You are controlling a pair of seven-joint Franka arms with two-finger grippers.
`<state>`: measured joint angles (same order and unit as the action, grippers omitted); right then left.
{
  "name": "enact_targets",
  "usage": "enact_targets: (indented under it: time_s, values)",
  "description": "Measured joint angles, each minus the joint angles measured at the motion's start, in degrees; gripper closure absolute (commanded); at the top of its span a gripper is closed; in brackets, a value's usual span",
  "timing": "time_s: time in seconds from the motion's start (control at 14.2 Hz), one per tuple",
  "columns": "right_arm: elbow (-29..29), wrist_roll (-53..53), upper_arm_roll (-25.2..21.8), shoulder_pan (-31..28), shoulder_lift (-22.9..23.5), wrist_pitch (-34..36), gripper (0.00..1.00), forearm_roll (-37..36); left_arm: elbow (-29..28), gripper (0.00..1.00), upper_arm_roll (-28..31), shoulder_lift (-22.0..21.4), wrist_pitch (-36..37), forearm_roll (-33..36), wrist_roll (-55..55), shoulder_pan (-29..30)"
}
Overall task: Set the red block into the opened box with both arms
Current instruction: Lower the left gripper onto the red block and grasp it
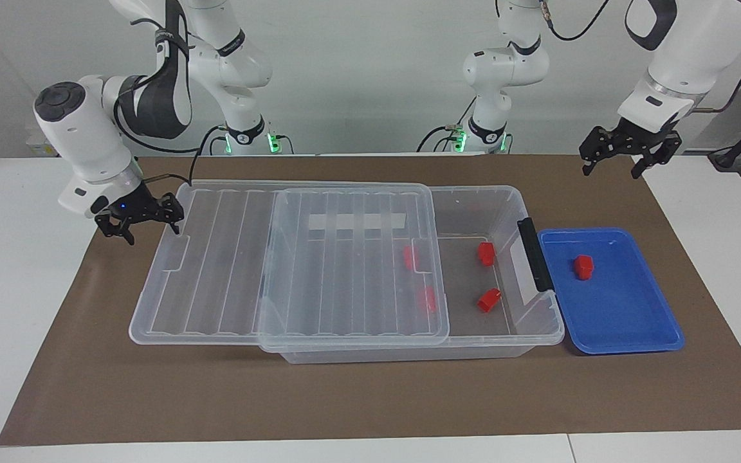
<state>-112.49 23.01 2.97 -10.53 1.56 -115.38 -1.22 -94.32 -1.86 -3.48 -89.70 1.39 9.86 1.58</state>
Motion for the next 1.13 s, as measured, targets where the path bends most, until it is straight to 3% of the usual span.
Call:
enact_targets:
  time_s: [0.28, 0.49, 0.7, 0.92, 1.13]
  values:
    - [0.0, 0.01, -0.01, -0.77, 0.0, 0.0, 0.01, 0.0, -5.81, 0.0, 0.18, 1.09, -14.99, 0.07, -5.2, 2.41]
    - [0.1, 0.01, 0.0, -0.82, -0.04, 0.0, 0.01, 0.0, -7.79, 0.0, 0.23, 8.04, -22.53, 0.17, -3.33, 3.94]
    - [1.64, -0.36, 0.13, -0.52, -0.71, 0.96, 0.0, 0.0, -14.45, 0.0, 0.35, 12.89, -33.22, 0.19, -0.57, 7.53]
    - [3.94, -6.25, 0.45, 0.22, -2.31, 3.36, 0.0, 0.0, -19.48, 0.0, 0.4, 14.89, -39.28, 0.19, 0.63, 10.23]
    - [5.42, -17.59, 0.74, 4.76, -3.5, 5.45, 0.0, -0.14, -22.19, 0.05, -0.14, 15.61, -42.33, 0.19, 0.66, 9.98]
